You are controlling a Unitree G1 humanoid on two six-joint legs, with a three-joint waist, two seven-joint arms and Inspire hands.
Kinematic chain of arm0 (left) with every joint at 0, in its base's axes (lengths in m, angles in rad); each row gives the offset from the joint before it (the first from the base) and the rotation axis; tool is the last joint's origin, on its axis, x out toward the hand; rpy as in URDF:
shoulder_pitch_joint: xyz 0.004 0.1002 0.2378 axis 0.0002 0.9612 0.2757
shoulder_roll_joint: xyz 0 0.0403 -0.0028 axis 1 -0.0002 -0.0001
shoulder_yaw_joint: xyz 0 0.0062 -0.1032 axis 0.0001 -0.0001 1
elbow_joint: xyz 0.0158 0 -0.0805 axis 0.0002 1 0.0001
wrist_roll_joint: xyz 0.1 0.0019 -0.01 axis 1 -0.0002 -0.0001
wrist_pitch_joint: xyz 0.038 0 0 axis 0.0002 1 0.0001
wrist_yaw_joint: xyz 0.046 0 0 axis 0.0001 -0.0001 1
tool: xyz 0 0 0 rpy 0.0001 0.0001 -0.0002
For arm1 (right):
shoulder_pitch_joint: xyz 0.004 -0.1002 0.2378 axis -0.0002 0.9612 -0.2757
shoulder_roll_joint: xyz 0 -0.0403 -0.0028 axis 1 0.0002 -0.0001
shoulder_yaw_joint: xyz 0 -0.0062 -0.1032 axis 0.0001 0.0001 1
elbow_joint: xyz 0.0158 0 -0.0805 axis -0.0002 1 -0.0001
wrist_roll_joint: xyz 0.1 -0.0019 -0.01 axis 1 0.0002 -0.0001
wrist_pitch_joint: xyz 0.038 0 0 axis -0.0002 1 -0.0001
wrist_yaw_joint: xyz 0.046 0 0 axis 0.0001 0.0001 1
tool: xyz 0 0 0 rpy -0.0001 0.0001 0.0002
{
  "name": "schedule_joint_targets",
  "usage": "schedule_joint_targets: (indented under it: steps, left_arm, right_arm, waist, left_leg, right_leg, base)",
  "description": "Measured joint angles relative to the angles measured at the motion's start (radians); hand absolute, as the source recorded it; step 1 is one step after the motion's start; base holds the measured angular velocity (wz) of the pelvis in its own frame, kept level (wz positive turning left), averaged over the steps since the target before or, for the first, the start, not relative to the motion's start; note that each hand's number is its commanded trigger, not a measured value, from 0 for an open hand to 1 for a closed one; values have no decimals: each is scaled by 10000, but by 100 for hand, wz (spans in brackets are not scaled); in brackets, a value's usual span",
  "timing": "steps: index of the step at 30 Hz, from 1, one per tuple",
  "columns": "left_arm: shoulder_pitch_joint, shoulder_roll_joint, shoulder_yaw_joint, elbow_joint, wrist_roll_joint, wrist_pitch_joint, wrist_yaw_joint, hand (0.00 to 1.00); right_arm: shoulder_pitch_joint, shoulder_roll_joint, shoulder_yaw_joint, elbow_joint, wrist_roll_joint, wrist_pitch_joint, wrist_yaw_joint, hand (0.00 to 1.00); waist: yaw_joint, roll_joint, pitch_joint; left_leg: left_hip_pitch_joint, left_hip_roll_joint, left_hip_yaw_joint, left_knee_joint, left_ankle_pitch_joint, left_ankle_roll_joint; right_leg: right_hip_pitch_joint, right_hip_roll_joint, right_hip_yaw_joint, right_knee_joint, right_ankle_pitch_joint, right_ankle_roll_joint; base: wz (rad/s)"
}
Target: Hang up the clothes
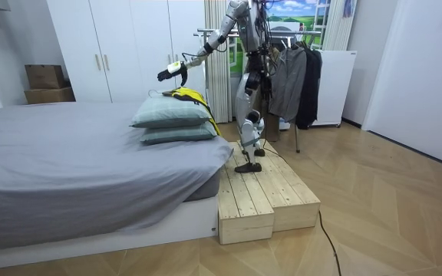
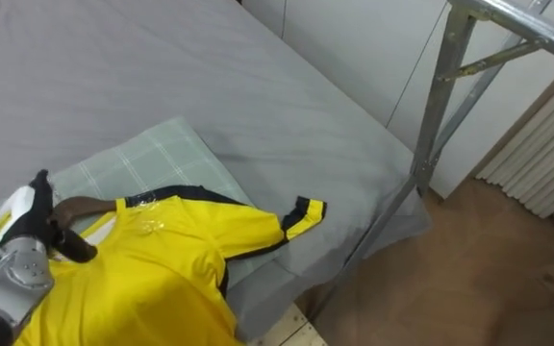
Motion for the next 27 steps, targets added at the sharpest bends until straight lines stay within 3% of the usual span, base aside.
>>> schedule_joint_targets:
  steps: [5,7,10,27]
  left_arm:
    - [-50,-8,0,677,-467,155,-420,0]
    - [-141,-7,1,856,-626,163,-559,0]
    - [-170,-5,-2,876,-752,198,-684,0]
    - [-350,23,77,900,-750,328,-576,0]
  right_arm:
    - [-37,2,23,4,6,13,-190,0]
    - [-39,4,116,-2,3,12,-190,0]
    - [-38,5,220,4,-16,24,-253,0]
    - [-132,-3,398,194,-4,47,-353,0]
  waist:
    - [-20,-27,19]
    - [2,-89,104]
    - [-8,-114,140]
    - [44,-146,109]
  left_leg:
    - [93,3,152,-35,0,0]
    - [164,16,200,-34,0,0]
    - [130,58,260,-101,-26,27]
    - [-346,94,284,46,-10,44]
  right_leg:
    - [-66,-7,112,105,0,0]
    - [-57,1,146,181,0,0]
    - [-154,34,115,265,-10,0]
    - [-782,39,134,634,-33,-7]
  base:
    - [-8]
    - [-5]
    - [0]
    - [0]
